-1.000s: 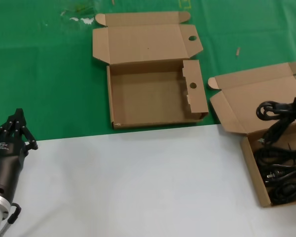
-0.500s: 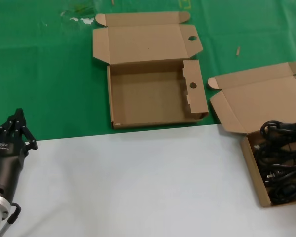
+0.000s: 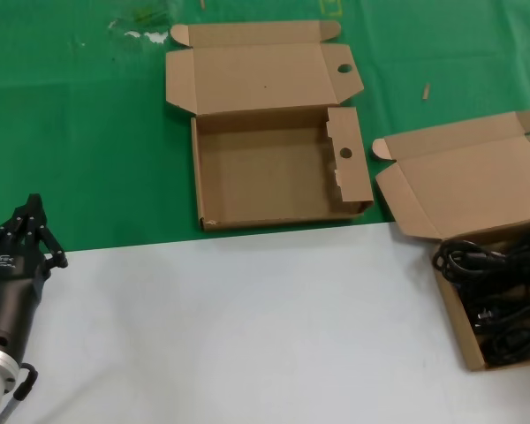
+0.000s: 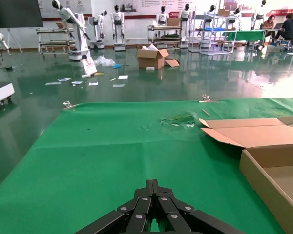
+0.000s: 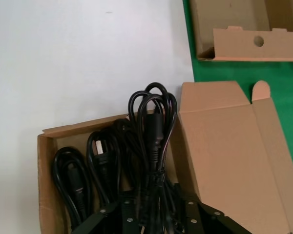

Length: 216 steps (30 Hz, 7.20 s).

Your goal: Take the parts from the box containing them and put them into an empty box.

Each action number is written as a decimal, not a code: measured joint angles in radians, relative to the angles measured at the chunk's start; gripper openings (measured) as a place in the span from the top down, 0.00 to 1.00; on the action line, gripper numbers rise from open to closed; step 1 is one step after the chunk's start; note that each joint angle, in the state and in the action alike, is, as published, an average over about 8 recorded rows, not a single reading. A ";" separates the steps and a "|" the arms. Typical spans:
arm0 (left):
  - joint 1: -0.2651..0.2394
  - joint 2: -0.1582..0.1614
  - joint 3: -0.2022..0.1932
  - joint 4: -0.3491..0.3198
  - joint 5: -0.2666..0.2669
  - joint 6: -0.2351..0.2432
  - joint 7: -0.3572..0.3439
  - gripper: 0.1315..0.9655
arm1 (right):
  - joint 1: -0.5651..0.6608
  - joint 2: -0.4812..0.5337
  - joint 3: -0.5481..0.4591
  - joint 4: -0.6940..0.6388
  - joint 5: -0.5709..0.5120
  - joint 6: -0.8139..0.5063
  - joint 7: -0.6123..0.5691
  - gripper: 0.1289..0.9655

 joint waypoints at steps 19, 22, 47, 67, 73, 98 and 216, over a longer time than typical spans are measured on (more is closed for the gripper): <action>0.000 0.000 0.000 0.000 0.000 0.000 0.000 0.99 | -0.042 -0.031 0.014 -0.005 0.025 0.040 0.048 0.58; 0.000 0.000 0.000 0.000 0.000 0.000 0.000 0.99 | -0.047 -0.047 0.016 -0.017 0.034 0.054 0.062 0.58; 0.000 0.000 0.000 0.000 0.000 0.000 0.000 0.99 | -0.032 -0.084 -0.001 -0.071 0.057 0.077 0.077 0.85; 0.000 0.000 0.000 0.000 0.000 0.000 0.000 0.99 | 0.034 -0.024 0.007 -0.014 0.069 -0.016 0.100 0.88; 0.000 0.000 0.000 0.000 0.000 0.000 0.000 0.99 | 0.088 -0.028 0.011 0.035 0.073 -0.051 0.123 0.88; 0.000 0.000 0.000 0.000 0.000 0.000 0.000 0.99 | 0.446 -0.476 -0.217 -0.016 -0.179 -0.066 0.173 0.88; 0.000 0.000 0.000 0.000 0.000 0.000 0.001 0.13 | -0.369 -0.691 0.211 0.050 0.349 0.923 -0.034 0.00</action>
